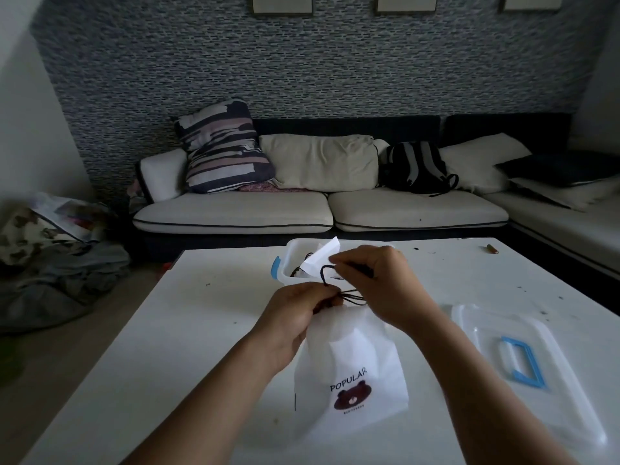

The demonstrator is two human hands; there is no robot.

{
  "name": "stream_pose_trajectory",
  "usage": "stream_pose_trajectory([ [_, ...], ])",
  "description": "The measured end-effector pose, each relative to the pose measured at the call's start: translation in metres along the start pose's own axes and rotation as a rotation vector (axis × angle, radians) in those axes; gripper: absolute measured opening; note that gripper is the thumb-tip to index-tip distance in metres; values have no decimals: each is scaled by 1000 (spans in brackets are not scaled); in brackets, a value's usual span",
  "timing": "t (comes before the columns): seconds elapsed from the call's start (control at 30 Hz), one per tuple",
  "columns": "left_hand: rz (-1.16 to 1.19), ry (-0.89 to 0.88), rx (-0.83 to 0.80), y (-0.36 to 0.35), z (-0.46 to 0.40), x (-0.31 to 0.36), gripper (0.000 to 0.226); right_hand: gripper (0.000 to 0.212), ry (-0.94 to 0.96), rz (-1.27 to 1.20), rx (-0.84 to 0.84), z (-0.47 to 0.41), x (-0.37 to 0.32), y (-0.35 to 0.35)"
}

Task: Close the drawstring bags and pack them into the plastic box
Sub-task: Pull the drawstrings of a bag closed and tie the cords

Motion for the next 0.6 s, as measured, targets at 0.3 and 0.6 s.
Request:
stream_pose_trajectory([
  [0.3, 246, -26, 170, 17, -14, 6, 12, 7, -100, 42, 103, -1, 25, 22],
  [0.6, 204, -86, 166, 18, -16, 3, 17, 15, -131, -203, 25, 6, -1, -4],
])
Point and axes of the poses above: each hand's wrist, its own z-axis away from the middle knuckle, its own y-axis out of the back of the hand, x = y × z, the point moved 3 cm from there along -z, towards the middle knuckle, and after that the axes turned 10 degrees about z, right-handed, at the moved point
